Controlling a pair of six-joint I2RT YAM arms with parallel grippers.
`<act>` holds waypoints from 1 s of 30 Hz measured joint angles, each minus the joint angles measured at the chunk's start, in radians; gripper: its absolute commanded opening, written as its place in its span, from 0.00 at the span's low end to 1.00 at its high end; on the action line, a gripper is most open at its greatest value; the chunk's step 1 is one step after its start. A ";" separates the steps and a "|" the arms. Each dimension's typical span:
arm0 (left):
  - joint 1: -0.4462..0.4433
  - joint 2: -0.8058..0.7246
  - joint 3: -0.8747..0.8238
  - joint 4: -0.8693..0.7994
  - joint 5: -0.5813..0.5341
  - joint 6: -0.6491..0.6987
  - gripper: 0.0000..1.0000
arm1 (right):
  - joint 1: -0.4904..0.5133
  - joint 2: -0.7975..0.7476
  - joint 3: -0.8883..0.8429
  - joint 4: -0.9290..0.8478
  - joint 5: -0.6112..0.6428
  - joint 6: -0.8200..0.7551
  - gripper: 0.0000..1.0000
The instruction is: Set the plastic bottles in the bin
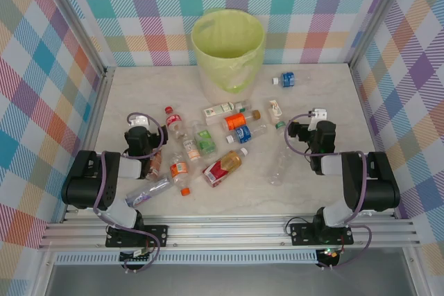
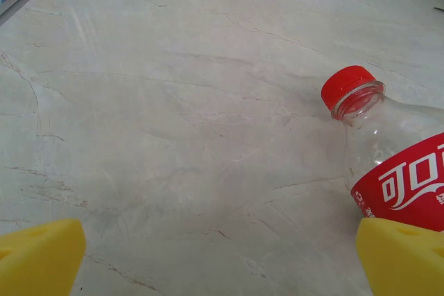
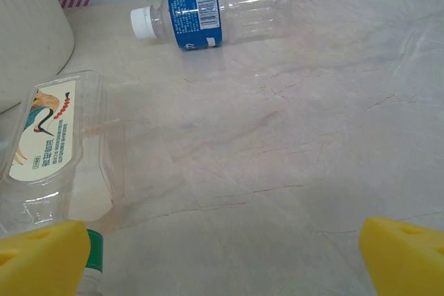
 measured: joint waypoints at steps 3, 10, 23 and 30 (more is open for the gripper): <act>0.000 0.000 0.000 0.000 0.000 0.000 1.00 | 0.000 0.000 0.000 0.000 0.000 0.000 1.00; 0.000 0.000 0.000 0.000 0.000 0.000 1.00 | 0.000 0.000 0.000 0.000 0.000 0.000 1.00; 0.000 0.000 0.000 0.000 0.000 0.000 1.00 | 0.000 0.000 0.000 0.000 0.000 0.000 1.00; 0.000 -0.016 0.000 -0.016 -0.010 0.000 1.00 | 0.000 -0.003 -0.004 0.000 -0.003 -0.002 1.00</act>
